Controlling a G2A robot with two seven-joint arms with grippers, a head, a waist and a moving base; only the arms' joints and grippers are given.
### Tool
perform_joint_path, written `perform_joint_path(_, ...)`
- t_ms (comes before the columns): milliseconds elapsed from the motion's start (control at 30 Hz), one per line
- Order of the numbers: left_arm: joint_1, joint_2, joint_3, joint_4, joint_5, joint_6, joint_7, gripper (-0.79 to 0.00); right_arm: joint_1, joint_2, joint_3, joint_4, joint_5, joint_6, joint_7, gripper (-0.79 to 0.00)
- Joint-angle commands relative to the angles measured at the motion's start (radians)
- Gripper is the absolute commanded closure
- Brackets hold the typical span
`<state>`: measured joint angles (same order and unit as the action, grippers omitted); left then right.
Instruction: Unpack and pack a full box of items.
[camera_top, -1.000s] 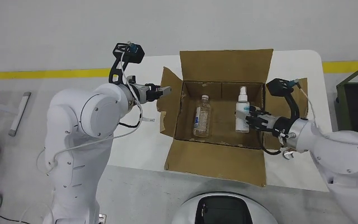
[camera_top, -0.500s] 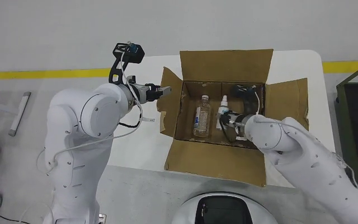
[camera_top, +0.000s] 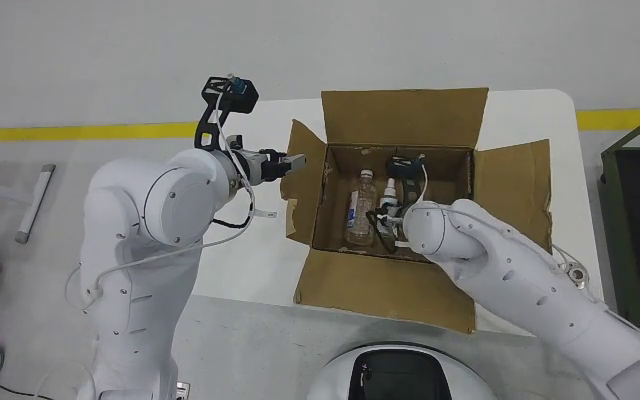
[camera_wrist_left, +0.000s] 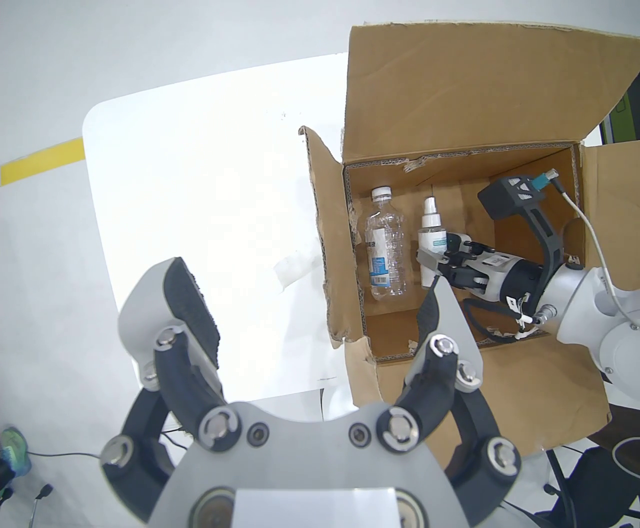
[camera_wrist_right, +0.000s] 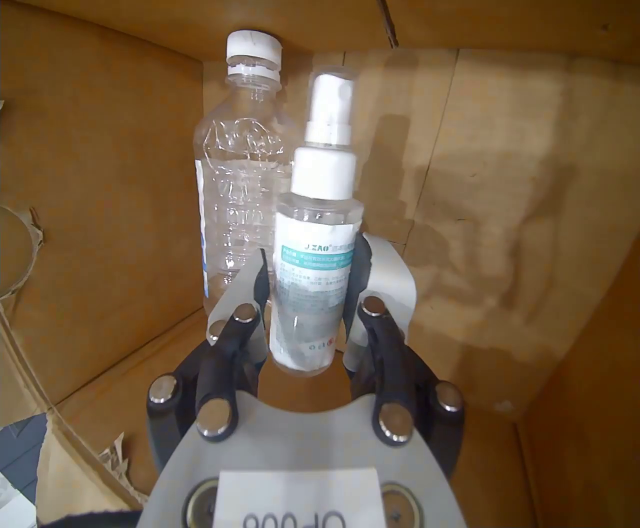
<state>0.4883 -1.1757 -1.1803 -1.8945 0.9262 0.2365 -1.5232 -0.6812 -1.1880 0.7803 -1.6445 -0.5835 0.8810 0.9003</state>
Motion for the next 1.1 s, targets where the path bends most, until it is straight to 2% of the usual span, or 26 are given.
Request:
perform_joint_path(0,0.000,0.000,0.000,0.000,0.000,0.000,0.000,-0.785,0.001,-0.002,0.002,-0.005,0.000,0.003,0.002,-0.600)
perform_joint_path(133,0.000,0.000,0.000,0.000,0.000,0.000,0.000,-0.785,-0.015,0.001,0.024,-0.041,-0.002,-0.004,0.003,-0.573)
perform_joint_path(233,0.000,0.000,0.000,0.000,0.000,0.000,0.000,-0.785,-0.045,0.016,0.086,-0.129,-0.006,-0.014,0.003,-0.542)
perform_joint_path(367,0.000,0.000,0.000,0.000,0.000,0.000,0.000,-0.785,-0.139,0.061,0.257,-0.336,-0.073,-0.024,0.023,-0.440)
perform_joint_path(400,0.000,0.000,0.000,0.000,0.000,0.000,0.000,-0.785,-0.174,0.074,0.315,-0.394,-0.106,-0.029,0.027,-0.388)
perform_joint_path(433,0.000,0.000,0.000,0.000,0.000,0.000,0.000,-0.785,-0.211,0.088,0.373,-0.453,-0.141,-0.045,0.032,-0.382)
perform_joint_path(500,0.000,0.000,0.000,0.000,0.000,0.000,0.000,-0.785,-0.292,0.113,0.497,-0.556,-0.228,-0.059,0.050,-0.409)
perform_joint_path(633,0.000,0.000,0.000,0.000,0.000,0.000,0.000,-0.785,-0.447,0.140,0.733,-0.696,-0.291,-0.079,0.100,-0.382)
perform_joint_path(700,0.000,0.000,0.000,0.000,0.000,0.000,0.000,-0.785,-0.493,0.145,0.833,-0.706,-0.275,-0.096,0.112,-0.425)
perform_joint_path(900,0.000,0.000,0.000,0.000,0.000,0.000,0.000,-0.785,-0.610,0.153,1.114,-0.706,-0.255,-0.159,0.133,-0.391)
perform_joint_path(967,0.000,0.000,0.000,0.000,0.000,0.000,0.000,-0.785,-0.654,0.158,1.188,-0.706,-0.265,-0.214,0.186,-0.483)
perform_joint_path(1000,0.000,0.000,0.000,0.000,0.000,0.000,0.000,-0.785,-0.679,0.161,1.223,-0.706,-0.287,-0.240,0.214,-0.557)
perform_joint_path(1067,0.000,0.000,0.000,0.000,0.000,0.000,0.000,-0.785,-0.721,0.167,1.268,-0.706,-0.314,-0.302,0.281,-0.536)
